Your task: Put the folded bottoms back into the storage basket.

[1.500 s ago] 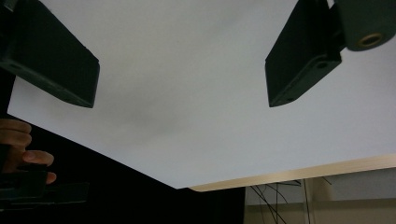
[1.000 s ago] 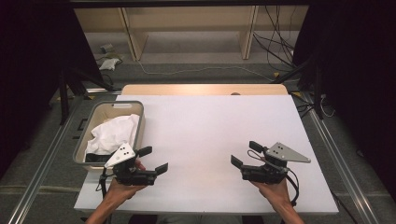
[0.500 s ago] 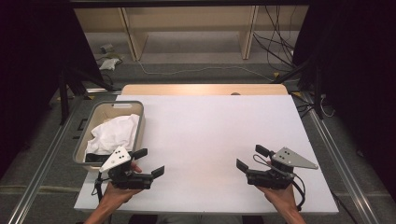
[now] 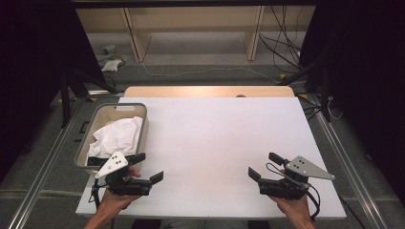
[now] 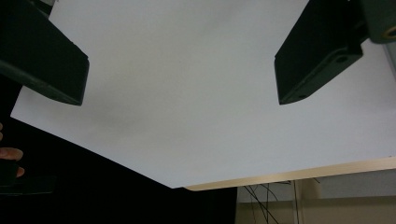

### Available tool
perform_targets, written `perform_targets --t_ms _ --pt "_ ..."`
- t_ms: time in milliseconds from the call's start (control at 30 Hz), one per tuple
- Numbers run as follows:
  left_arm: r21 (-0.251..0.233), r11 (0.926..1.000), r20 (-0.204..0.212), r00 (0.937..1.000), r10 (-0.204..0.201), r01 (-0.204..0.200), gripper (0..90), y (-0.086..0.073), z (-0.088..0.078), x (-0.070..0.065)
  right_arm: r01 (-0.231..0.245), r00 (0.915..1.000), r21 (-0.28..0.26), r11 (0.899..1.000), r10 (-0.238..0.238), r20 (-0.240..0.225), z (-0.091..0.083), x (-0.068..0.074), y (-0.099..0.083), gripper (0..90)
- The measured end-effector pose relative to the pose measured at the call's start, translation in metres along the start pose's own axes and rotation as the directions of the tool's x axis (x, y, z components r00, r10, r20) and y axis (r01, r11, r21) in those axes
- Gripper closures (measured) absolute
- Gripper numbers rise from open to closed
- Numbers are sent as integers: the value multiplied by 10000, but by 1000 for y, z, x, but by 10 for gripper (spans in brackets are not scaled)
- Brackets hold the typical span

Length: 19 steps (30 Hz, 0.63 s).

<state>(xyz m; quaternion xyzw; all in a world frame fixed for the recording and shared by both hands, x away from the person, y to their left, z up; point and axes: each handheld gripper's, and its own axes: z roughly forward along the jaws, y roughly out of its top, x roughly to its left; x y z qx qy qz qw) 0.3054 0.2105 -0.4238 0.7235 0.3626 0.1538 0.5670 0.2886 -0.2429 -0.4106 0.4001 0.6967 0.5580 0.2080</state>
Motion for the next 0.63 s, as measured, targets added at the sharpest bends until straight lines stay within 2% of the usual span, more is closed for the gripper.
perform_targets --t_ms 300,633 --pt "174 9997 -64 9998 171 -170 0 -1 4 -2 7 10000 -41 10000 -6 8 0 0 1 92" --pt "161 9998 -269 9996 119 -115 0 0 6 -1 -9 10000 -115 9999 10 38 0 0 2 88"
